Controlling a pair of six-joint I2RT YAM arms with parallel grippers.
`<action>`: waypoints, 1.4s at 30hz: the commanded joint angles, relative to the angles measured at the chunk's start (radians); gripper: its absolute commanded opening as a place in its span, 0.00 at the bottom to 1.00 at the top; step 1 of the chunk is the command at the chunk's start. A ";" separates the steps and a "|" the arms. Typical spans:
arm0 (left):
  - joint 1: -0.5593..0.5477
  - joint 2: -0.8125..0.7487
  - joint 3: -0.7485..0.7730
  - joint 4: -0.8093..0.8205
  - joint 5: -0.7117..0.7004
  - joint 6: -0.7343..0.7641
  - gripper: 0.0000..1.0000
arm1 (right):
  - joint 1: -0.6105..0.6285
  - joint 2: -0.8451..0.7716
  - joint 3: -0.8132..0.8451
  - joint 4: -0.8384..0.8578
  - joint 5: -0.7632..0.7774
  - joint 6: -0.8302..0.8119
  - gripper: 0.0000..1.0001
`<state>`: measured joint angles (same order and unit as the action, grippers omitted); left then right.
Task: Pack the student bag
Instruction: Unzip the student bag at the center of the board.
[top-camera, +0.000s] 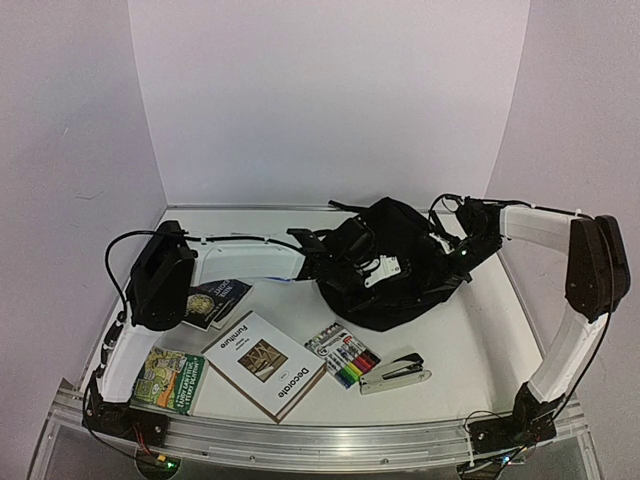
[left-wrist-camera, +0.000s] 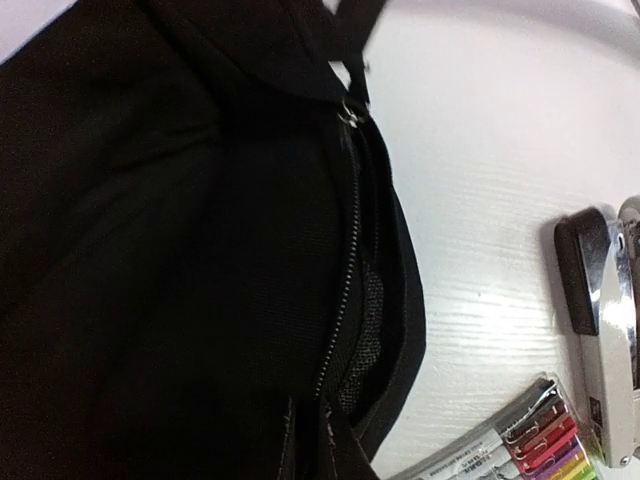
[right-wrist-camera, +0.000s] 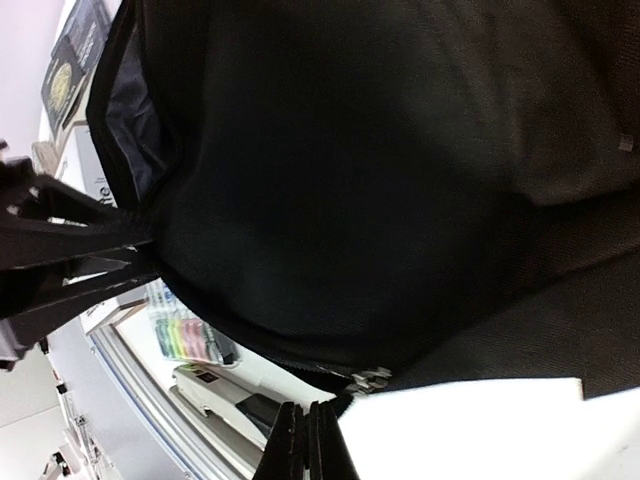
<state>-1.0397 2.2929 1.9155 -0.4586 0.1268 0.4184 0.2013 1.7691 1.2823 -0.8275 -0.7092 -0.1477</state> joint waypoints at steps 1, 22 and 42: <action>0.005 -0.071 -0.090 -0.056 -0.026 -0.001 0.01 | -0.050 0.000 0.040 -0.014 0.041 -0.042 0.00; 0.013 -0.161 -0.179 -0.036 -0.017 -0.060 0.00 | -0.256 0.193 0.263 -0.028 0.251 -0.161 0.00; 0.013 -0.189 -0.196 -0.007 -0.042 -0.121 0.18 | -0.283 0.125 0.172 -0.050 0.280 -0.181 0.03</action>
<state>-1.0423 2.1649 1.6983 -0.2720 0.1272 0.3526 -0.0391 1.9714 1.5034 -0.9443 -0.5951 -0.2931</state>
